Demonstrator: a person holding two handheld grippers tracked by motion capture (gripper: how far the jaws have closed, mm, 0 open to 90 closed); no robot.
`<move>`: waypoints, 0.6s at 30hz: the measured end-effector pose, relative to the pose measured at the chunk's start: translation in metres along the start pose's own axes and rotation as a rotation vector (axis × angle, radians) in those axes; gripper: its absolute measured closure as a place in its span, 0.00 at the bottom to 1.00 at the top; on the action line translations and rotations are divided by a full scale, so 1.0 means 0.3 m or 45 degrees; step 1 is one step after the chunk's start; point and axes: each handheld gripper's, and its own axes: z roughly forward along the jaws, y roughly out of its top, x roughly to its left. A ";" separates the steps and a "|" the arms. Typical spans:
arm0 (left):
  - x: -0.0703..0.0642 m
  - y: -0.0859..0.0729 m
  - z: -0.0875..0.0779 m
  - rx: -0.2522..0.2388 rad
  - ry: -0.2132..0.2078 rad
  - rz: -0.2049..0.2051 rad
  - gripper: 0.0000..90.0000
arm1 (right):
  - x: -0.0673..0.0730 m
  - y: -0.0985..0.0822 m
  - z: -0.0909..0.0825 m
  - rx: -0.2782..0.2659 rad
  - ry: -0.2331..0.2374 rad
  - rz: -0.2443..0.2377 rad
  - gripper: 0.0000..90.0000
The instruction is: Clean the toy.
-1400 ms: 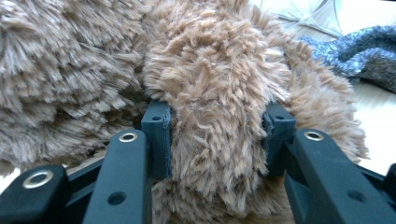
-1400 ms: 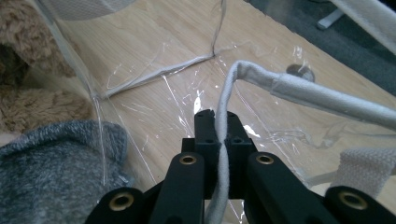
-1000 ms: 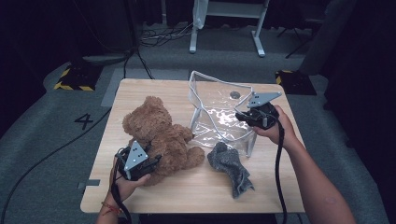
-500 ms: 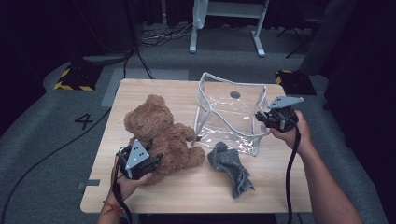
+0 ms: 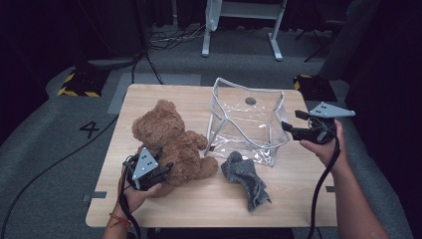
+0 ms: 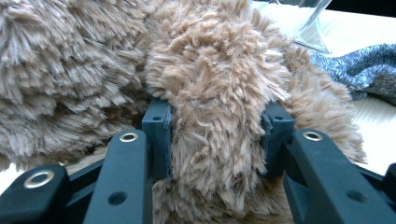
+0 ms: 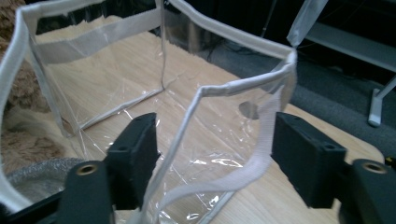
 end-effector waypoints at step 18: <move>0.017 0.044 -0.020 -0.049 0.071 0.001 0.68 | -0.064 -0.341 -0.013 0.114 0.058 0.087 0.29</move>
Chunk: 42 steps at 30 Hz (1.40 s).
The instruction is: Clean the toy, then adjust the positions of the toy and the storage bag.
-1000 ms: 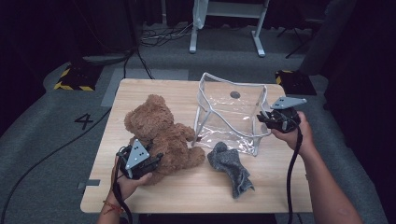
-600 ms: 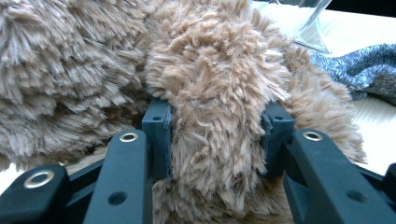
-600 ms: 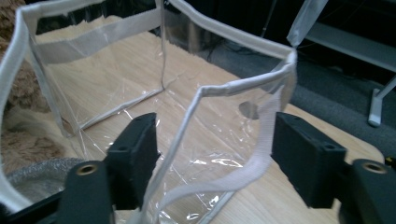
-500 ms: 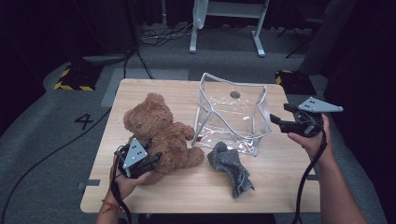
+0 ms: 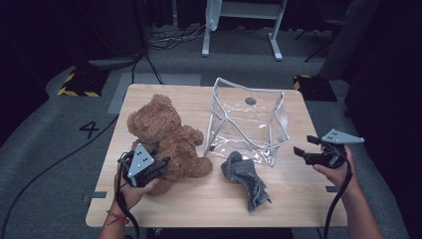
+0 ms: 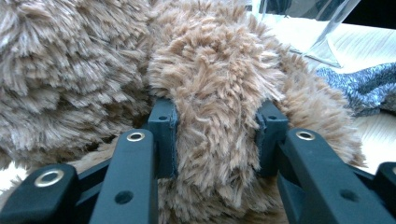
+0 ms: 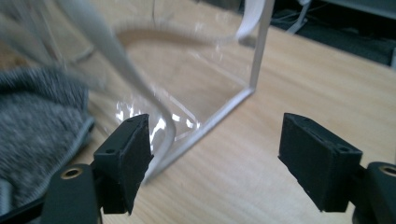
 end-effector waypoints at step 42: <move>0.098 0.328 0.024 -0.242 0.102 0.083 0.71 | 0.004 -0.236 0.185 0.205 0.069 0.024 0.24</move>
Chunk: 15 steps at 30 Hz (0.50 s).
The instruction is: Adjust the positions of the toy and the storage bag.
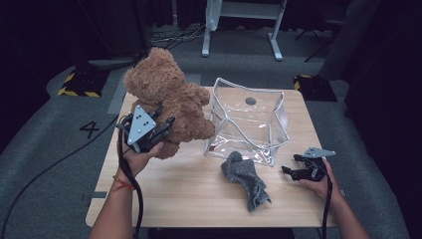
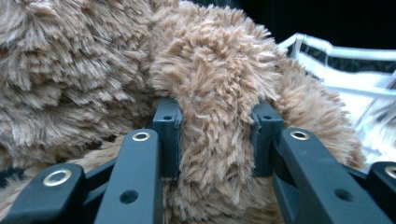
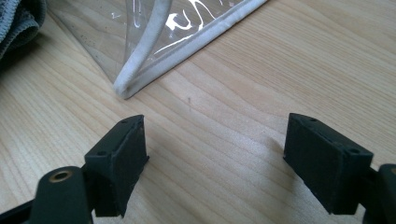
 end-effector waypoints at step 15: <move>0.026 0.111 0.063 -0.087 -0.001 -0.026 0.71 | 0.002 0.000 0.001 0.000 0.004 0.002 0.23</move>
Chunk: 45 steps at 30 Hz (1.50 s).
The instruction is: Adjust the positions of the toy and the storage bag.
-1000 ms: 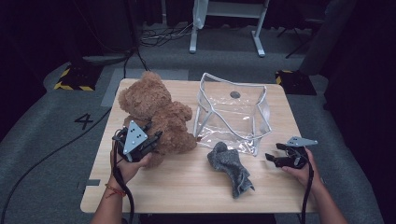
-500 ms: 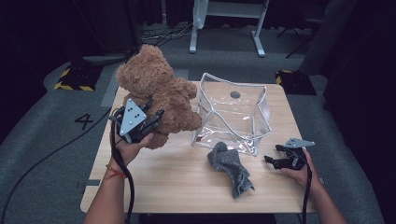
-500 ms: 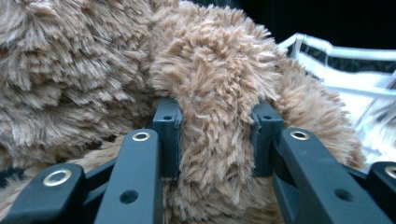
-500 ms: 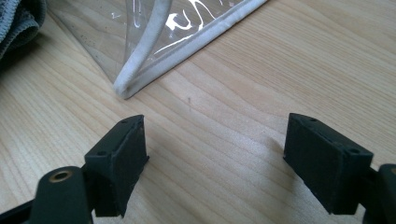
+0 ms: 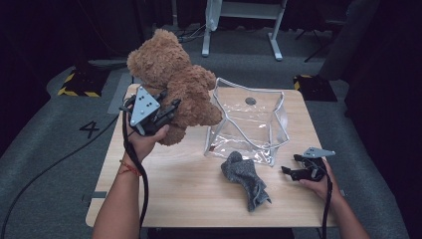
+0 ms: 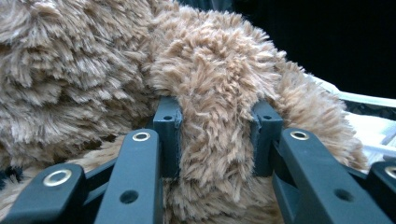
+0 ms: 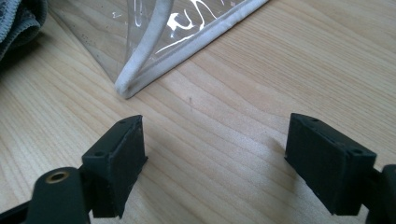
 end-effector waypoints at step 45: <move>-0.227 0.283 0.432 -0.098 -0.250 0.095 0.71 | -0.001 0.003 0.003 0.005 0.004 -0.009 0.21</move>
